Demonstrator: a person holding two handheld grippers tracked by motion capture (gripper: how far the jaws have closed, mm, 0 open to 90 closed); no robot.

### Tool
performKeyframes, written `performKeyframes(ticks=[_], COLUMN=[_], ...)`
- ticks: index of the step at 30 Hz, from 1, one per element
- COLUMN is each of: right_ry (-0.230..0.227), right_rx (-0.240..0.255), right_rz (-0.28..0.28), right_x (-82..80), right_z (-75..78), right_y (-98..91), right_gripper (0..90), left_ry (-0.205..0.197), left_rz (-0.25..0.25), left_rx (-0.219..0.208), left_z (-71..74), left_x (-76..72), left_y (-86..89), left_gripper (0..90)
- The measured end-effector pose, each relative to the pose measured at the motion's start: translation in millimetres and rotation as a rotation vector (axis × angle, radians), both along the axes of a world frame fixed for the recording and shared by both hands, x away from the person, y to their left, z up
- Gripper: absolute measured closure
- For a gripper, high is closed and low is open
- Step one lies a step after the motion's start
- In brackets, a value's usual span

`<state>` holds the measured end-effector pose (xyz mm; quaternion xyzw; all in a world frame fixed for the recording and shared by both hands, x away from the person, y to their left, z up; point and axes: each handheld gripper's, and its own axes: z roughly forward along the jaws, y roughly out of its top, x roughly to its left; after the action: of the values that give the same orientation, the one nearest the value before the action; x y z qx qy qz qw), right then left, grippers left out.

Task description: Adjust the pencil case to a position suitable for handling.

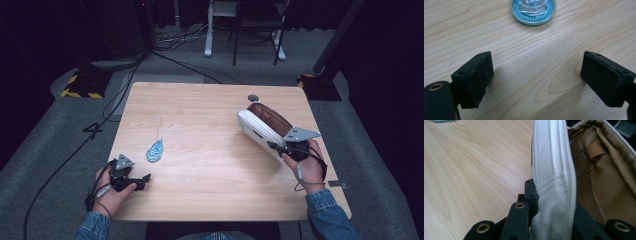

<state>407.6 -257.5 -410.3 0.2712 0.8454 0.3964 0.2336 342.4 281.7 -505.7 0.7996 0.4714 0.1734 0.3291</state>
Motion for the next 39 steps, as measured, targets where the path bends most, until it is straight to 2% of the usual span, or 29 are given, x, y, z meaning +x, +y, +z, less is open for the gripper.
performKeyframes(ticks=[10, 25, 33, 39], right_ry=[-0.001, 0.009, 0.013, 0.023], right_rx=[0.007, 0.006, 0.014, 0.003], right_rz=[0.141, 0.261, 0.304, 0.347], right_x=[-34.7, -79.4, -92.7, -97.1], right_z=[11.3, 14.6, 13.2, 4.5], right_y=[26.3, 53.4, 59.8, 65.8], right_gripper=[81.2, 81.0, 81.0, 81.0], left_ry=[0.002, 0.0, 0.0, 0.0], left_rz=[-0.005, -0.005, -0.005, -0.005], left_rx=[0.006, 0.005, 0.006, 0.005], left_z=[0.2, 0.1, 0.1, 0.1], left_x=[1.8, 2.1, 2.1, 2.1], left_y=[-0.6, -0.8, -0.8, -0.8], left_gripper=[10.9, 10.9, 10.9, 10.9])
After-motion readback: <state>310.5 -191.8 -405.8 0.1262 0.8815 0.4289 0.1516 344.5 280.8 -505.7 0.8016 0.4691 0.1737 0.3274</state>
